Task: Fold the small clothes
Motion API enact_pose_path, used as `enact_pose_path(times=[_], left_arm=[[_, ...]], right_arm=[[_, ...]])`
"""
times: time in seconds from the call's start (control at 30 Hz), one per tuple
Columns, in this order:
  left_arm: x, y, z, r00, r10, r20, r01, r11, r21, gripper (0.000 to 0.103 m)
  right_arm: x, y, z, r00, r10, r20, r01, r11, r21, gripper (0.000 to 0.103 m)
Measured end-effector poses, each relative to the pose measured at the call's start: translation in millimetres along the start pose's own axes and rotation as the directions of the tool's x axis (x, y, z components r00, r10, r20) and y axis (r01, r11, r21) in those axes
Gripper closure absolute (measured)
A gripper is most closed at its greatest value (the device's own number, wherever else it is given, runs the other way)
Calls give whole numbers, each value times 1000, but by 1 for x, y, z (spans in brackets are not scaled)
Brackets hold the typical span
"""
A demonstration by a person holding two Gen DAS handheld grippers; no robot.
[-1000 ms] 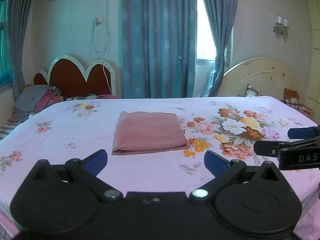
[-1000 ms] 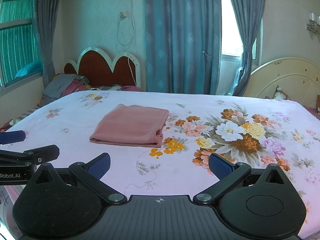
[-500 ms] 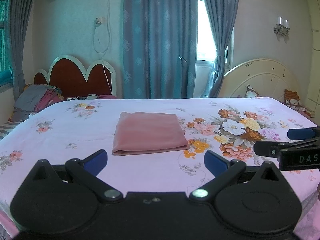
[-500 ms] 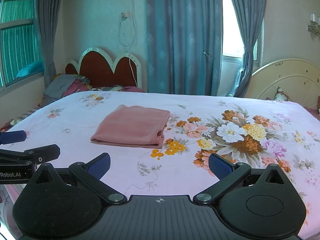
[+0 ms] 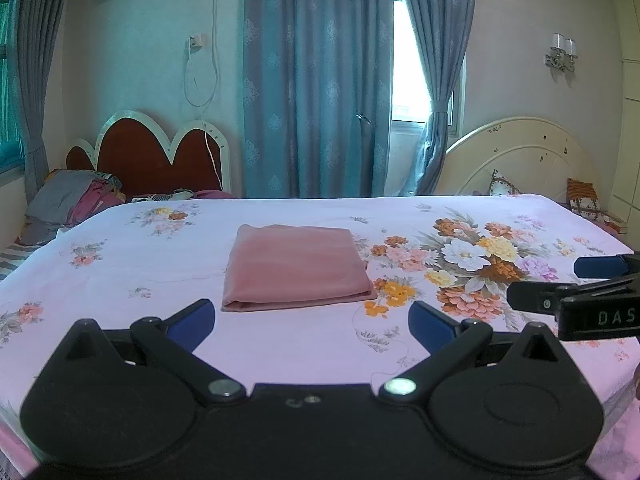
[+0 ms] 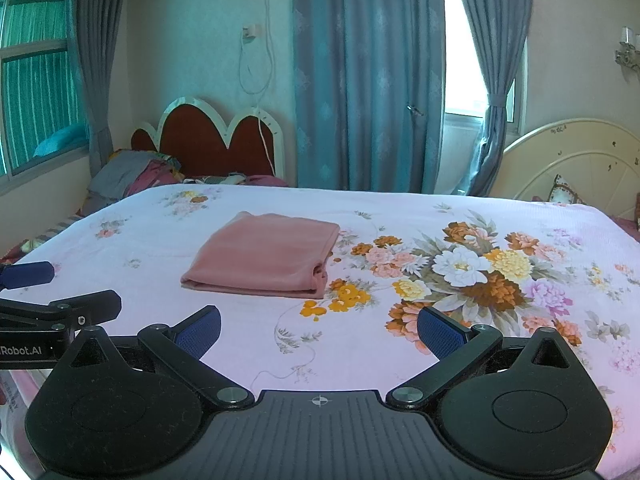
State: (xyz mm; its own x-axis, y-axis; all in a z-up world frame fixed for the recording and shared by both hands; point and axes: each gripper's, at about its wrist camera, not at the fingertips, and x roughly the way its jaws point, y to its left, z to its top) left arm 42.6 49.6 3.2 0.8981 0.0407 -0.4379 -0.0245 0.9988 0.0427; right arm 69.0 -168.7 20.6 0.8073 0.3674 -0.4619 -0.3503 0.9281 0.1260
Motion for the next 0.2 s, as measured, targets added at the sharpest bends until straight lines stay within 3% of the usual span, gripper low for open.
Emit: enact_pose_path(times=[0.2], left_arm=[[-2, -5, 3, 999, -36, 3, 36, 999, 3, 1]], right_arm=[[0, -2, 1, 1000, 3, 5, -3, 1000, 1, 0]])
